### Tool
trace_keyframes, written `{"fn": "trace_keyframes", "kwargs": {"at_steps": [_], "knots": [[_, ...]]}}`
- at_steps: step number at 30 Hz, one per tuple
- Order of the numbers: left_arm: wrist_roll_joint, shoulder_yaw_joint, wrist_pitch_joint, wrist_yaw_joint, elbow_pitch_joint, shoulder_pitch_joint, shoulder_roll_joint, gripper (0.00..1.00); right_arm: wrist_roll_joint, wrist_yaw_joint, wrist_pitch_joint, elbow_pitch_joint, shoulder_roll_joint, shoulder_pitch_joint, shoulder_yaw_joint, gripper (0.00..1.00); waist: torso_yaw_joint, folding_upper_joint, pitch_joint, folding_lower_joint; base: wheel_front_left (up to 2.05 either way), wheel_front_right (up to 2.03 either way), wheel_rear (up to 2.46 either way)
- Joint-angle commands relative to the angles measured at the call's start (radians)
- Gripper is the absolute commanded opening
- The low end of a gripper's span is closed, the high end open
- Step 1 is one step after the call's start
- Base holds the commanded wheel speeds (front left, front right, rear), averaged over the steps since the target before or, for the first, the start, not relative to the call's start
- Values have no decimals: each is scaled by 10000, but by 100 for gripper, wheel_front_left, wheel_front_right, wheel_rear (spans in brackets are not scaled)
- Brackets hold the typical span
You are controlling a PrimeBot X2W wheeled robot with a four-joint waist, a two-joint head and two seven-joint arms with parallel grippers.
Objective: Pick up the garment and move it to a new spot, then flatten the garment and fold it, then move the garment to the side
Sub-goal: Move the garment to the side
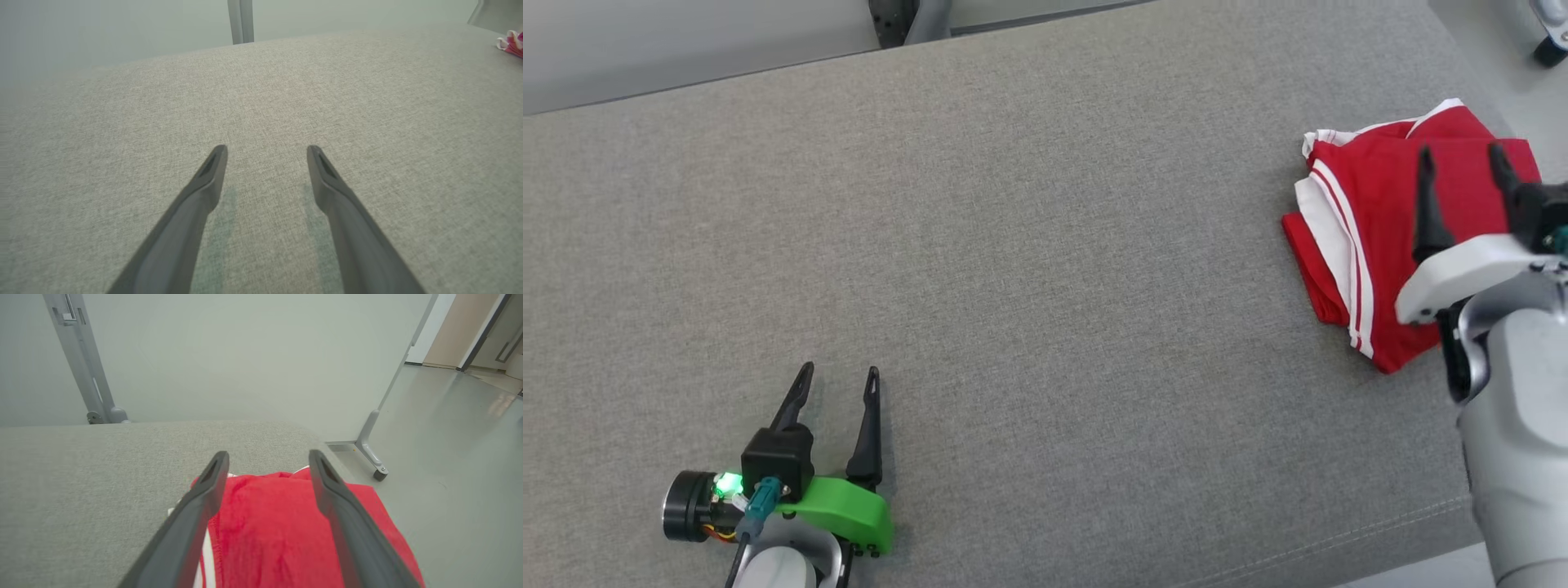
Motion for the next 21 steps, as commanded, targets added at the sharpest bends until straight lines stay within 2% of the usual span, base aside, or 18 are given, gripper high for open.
{"fn": "trace_keyframes", "kwargs": {"at_steps": [1,6,11,21], "knots": [[-75,7,7,89,-35,133,20,100,255,-16,-24,-253,149,551,387,100,151,0,-316,-1,0,0,0],[-257,-37,7,142,-87,348,-14,100,986,-16,-24,-975,551,1860,1349,100,478,0,-758,-1,0,0,0],[-450,-96,7,200,-100,615,-33,100,1373,-16,-26,-1288,836,3100,1857,100,1031,0,-1124,-1,0,0,0],[-731,158,7,367,-41,1480,-36,100,1805,-16,-24,-2419,1381,4646,2182,100,1942,0,-2011,-1,0,0,0]]}}
